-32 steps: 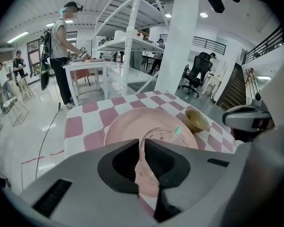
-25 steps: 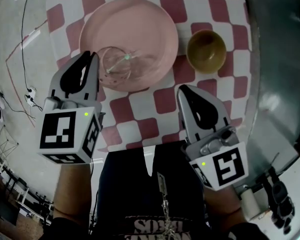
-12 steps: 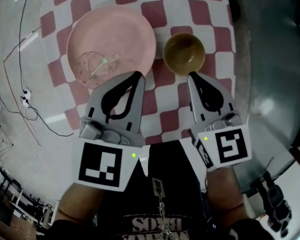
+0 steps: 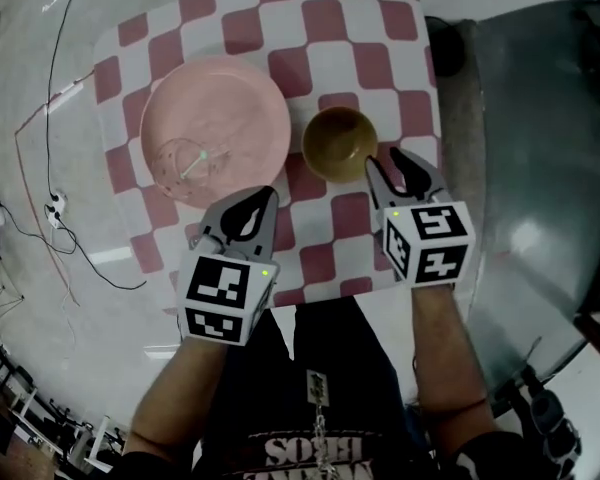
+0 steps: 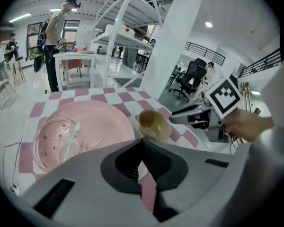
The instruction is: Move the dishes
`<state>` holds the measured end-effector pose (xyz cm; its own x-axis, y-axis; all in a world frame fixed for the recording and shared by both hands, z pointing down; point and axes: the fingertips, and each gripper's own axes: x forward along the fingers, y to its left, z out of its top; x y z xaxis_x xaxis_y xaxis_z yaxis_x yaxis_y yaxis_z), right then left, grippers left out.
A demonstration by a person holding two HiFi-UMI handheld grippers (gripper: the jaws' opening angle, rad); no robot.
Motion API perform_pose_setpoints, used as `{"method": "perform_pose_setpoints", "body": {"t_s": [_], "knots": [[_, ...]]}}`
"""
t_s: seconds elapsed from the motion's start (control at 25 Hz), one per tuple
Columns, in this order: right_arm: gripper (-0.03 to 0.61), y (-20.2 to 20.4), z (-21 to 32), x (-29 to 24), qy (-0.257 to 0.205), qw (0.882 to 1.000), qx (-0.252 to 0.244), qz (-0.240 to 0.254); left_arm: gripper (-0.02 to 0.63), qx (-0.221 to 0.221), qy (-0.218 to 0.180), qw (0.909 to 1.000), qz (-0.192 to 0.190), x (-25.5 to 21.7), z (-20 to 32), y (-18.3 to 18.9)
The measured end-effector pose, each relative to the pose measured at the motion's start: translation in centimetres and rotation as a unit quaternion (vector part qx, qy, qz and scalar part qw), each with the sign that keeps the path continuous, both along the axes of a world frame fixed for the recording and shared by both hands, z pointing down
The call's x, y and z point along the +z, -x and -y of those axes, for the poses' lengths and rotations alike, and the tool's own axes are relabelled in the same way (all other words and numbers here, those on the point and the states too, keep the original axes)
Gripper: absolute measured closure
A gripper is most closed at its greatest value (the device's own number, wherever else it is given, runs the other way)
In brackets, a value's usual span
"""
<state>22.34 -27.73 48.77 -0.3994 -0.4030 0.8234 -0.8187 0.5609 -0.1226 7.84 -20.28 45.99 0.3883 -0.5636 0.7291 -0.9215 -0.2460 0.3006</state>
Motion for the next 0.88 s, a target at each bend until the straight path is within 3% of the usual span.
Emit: {"method": "perform_pose_setpoints", "body": {"t_s": [0.28,0.44,0.64,0.88], "knots": [[0.407,0.3,0.0,3.6,0.069,0.997,0.012,0.009,0.584,-0.016,0.027,0.9995,0.001,1.6,-1.3,-0.1],[0.474,-0.5,0.2,4.7,0.059,0.998,0.021,-0.013,0.584,-0.013,0.033,0.9994,-0.001,2.0,-2.2,0.0],[0.503,-0.2,0.6,4.3,0.048,0.998,0.026,-0.006,0.584,-0.002,0.032,0.9995,-0.001,2.0,-2.7,0.8],[0.531,1.3,0.5,2.6,0.051,0.996,0.058,0.046,0.584,0.019,0.027,0.9994,-0.010,1.5,-3.7,1.8]]}}
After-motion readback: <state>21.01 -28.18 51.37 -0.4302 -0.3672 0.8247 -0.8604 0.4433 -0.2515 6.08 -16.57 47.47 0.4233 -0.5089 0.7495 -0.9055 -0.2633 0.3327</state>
